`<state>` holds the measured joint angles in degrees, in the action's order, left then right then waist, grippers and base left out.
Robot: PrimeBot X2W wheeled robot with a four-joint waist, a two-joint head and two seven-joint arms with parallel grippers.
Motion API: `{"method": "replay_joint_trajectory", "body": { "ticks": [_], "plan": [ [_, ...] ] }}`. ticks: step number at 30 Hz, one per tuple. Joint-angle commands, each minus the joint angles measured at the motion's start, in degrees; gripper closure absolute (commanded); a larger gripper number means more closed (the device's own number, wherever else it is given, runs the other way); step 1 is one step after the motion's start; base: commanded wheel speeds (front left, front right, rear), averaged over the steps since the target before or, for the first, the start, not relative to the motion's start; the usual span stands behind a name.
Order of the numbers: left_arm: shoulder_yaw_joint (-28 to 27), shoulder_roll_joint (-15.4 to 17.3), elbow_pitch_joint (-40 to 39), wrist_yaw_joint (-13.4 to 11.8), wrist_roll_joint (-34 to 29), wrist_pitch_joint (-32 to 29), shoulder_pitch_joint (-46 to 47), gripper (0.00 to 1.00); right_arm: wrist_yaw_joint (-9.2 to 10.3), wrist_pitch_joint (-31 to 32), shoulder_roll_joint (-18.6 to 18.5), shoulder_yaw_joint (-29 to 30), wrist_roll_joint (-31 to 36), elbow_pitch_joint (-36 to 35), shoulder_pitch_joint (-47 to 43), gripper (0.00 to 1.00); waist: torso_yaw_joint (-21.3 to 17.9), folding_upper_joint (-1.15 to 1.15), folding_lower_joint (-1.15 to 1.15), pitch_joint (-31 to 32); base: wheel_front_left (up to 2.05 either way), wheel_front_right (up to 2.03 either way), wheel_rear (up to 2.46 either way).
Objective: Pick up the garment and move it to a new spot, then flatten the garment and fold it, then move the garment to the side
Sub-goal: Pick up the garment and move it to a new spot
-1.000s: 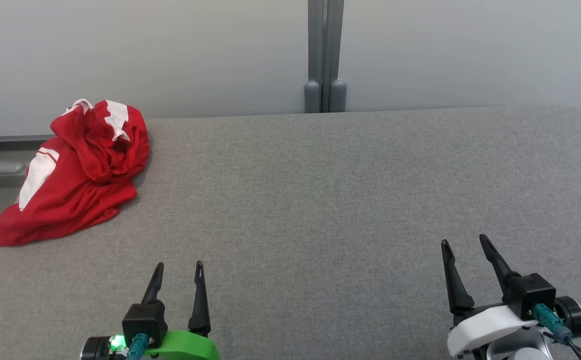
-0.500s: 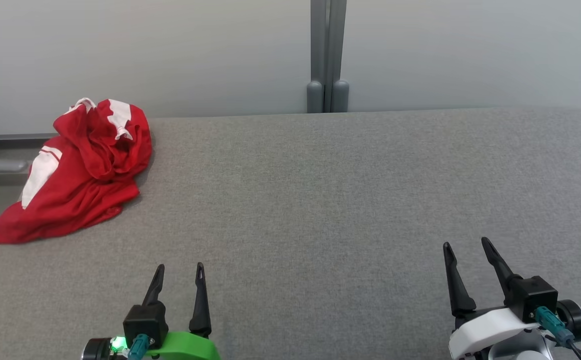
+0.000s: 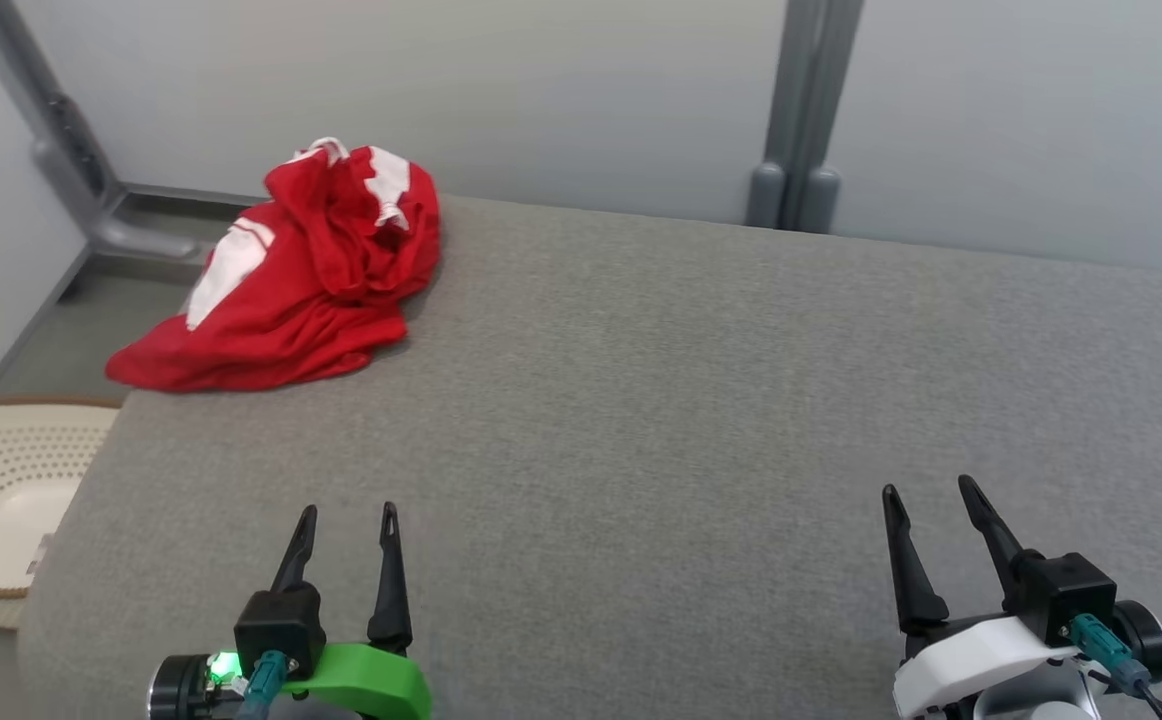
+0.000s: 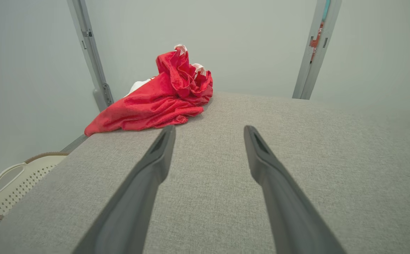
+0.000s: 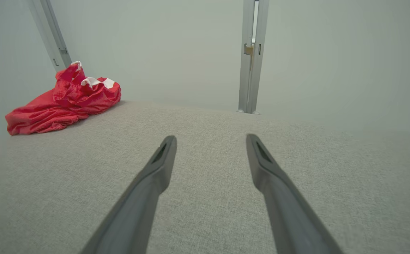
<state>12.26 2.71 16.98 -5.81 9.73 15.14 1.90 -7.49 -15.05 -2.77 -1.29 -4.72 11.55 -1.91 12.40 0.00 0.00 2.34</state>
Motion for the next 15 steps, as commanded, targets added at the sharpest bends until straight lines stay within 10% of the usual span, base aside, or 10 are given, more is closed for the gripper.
{"method": "replay_joint_trajectory", "body": {
  "ticks": [1,15],
  "plan": [
    [-0.47,0.32,-0.21,-0.07,-0.43,0.02,0.81,0.0,0.0,-0.2,-0.2,-0.05,-0.3,-0.23,0.68,0.0,7.69,0.0,0.0,-0.54,0.0,0.0,0.0],
    [-3.56,0.28,-1.78,-0.43,0.08,0.02,-0.26,0.0,0.01,-0.2,-0.23,-2.86,0.3,0.42,2.75,0.0,15.79,0.0,0.0,-1.84,0.0,0.0,0.0]
  ]
}}
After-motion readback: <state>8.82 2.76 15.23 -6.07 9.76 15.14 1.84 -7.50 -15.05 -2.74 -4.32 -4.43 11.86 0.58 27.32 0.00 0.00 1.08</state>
